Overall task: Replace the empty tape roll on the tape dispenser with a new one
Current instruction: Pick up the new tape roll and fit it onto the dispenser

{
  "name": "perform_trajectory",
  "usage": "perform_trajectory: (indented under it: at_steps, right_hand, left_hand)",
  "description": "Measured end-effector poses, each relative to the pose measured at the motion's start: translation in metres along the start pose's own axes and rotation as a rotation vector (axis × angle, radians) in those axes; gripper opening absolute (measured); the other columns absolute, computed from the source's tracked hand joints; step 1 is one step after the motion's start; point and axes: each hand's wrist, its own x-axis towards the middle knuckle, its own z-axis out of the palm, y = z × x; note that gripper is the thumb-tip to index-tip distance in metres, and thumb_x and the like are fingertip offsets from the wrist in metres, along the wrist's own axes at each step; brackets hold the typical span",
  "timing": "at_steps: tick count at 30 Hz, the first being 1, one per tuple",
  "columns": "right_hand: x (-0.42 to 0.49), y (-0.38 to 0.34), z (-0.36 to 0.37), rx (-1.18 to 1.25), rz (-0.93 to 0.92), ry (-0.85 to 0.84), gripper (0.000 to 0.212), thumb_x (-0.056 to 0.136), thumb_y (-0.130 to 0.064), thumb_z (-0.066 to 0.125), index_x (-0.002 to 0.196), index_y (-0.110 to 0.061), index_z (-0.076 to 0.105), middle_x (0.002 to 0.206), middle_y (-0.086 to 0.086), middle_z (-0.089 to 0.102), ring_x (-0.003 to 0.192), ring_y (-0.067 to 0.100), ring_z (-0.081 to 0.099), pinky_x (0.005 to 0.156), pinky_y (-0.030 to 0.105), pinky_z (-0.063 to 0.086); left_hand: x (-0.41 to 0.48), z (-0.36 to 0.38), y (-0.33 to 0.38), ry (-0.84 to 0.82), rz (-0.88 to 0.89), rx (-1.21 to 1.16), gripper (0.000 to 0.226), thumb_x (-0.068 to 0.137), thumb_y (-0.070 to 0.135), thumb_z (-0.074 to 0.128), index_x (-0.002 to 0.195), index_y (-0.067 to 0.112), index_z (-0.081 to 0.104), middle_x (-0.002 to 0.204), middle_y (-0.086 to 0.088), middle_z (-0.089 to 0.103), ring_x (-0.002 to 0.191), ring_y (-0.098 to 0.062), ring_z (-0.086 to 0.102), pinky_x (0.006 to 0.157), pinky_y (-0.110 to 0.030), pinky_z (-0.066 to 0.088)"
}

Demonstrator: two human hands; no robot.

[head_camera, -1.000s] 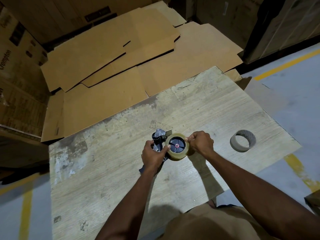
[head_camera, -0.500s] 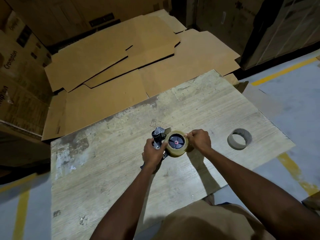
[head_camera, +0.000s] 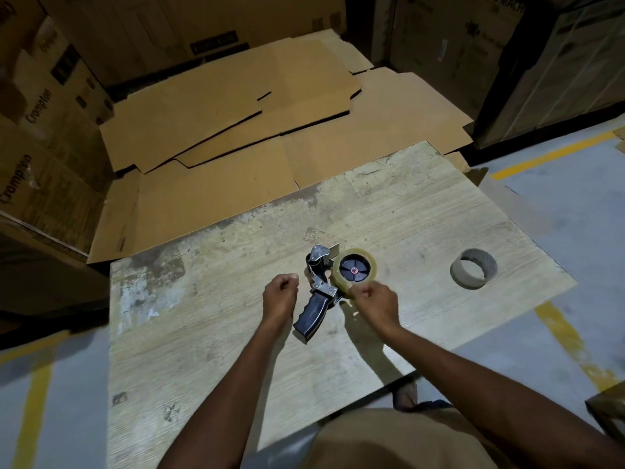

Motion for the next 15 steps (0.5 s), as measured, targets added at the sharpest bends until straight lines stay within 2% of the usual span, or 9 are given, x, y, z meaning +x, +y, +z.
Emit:
perform_trajectory:
  at_steps: [2, 3, 6, 8, 9, 12, 13, 15]
  right_hand:
    - [-0.006, -0.004, 0.014, 0.032, 0.154, -0.128, 0.060, 0.092, -0.061, 0.066, 0.070, -0.005, 0.070, 0.077, 0.012, 0.076, 0.071, 0.023, 0.069, 0.070, 0.038, 0.053]
    - [-0.009, -0.006, 0.020, 0.067, 0.250, -0.200, 0.063, 0.090, -0.067, 0.064, 0.068, -0.008, 0.070, 0.076, 0.011, 0.076, 0.070, 0.024, 0.069, 0.067, 0.035, 0.051]
    - [-0.014, -0.014, 0.039, 0.461, 0.526, -0.450, 0.061, 0.087, -0.068, 0.068, 0.085, -0.007, 0.071, 0.070, 0.010, 0.068, 0.060, 0.023, 0.061, 0.059, 0.030, 0.050]
    - [-0.015, -0.020, 0.048, 0.617, 0.603, -0.531, 0.056, 0.092, -0.064, 0.066, 0.089, -0.008, 0.066, 0.065, 0.007, 0.065, 0.055, 0.020, 0.060, 0.053, 0.029, 0.049]
    - [-0.013, -0.021, 0.053, 0.679, 0.626, -0.533, 0.051, 0.094, -0.060, 0.066, 0.092, -0.009, 0.065, 0.069, 0.006, 0.068, 0.058, 0.020, 0.064, 0.053, 0.030, 0.052]
    - [-0.006, -0.022, 0.070, 0.868, 0.660, -0.459, 0.049, 0.092, -0.054, 0.072, 0.111, -0.009, 0.068, 0.096, 0.011, 0.075, 0.081, 0.025, 0.073, 0.064, 0.036, 0.061]
    - [-0.005, -0.022, 0.075, 0.914, 0.659, -0.436, 0.049, 0.091, -0.054, 0.073, 0.112, -0.010, 0.068, 0.091, 0.010, 0.074, 0.077, 0.025, 0.072, 0.062, 0.035, 0.060]
    - [-0.007, -0.024, 0.080, 1.039, 0.650, -0.402, 0.046, 0.089, -0.054, 0.072, 0.096, -0.010, 0.065, 0.067, 0.007, 0.060, 0.058, 0.022, 0.058, 0.058, 0.033, 0.050]
  left_hand:
    - [-0.001, -0.009, 0.006, -0.025, 0.118, 0.093, 0.016, 0.099, 0.026, 0.066, 0.100, 0.012, 0.073, 0.095, -0.001, 0.074, 0.085, -0.015, 0.067, 0.074, -0.028, 0.051]
    - [-0.001, -0.015, 0.009, -0.032, 0.184, 0.126, 0.015, 0.099, 0.025, 0.066, 0.102, 0.012, 0.073, 0.097, 0.000, 0.074, 0.090, -0.012, 0.068, 0.078, -0.028, 0.052]
    - [-0.002, -0.031, 0.018, 0.013, 0.325, 0.171, 0.016, 0.099, 0.022, 0.067, 0.107, 0.010, 0.073, 0.102, 0.003, 0.072, 0.096, -0.002, 0.065, 0.084, -0.023, 0.050]
    - [-0.002, -0.041, 0.022, 0.031, 0.370, 0.185, 0.017, 0.099, 0.023, 0.067, 0.109, 0.011, 0.073, 0.103, 0.004, 0.072, 0.098, -0.002, 0.064, 0.085, -0.025, 0.051]
    - [-0.002, -0.046, 0.024, 0.031, 0.388, 0.196, 0.017, 0.099, 0.023, 0.067, 0.109, 0.012, 0.073, 0.103, 0.005, 0.072, 0.099, -0.001, 0.064, 0.086, -0.027, 0.052]
    - [-0.002, -0.059, 0.023, 0.013, 0.423, 0.219, 0.014, 0.098, 0.023, 0.067, 0.107, 0.015, 0.074, 0.101, 0.009, 0.072, 0.100, -0.001, 0.065, 0.086, -0.030, 0.053]
    - [-0.003, -0.062, 0.022, 0.006, 0.429, 0.224, 0.013, 0.098, 0.023, 0.067, 0.106, 0.015, 0.075, 0.101, 0.010, 0.073, 0.101, 0.000, 0.065, 0.085, -0.030, 0.053]
    - [-0.005, -0.064, 0.021, -0.005, 0.444, 0.234, 0.012, 0.099, 0.023, 0.067, 0.105, 0.016, 0.075, 0.102, 0.010, 0.073, 0.101, 0.000, 0.064, 0.083, -0.031, 0.053]
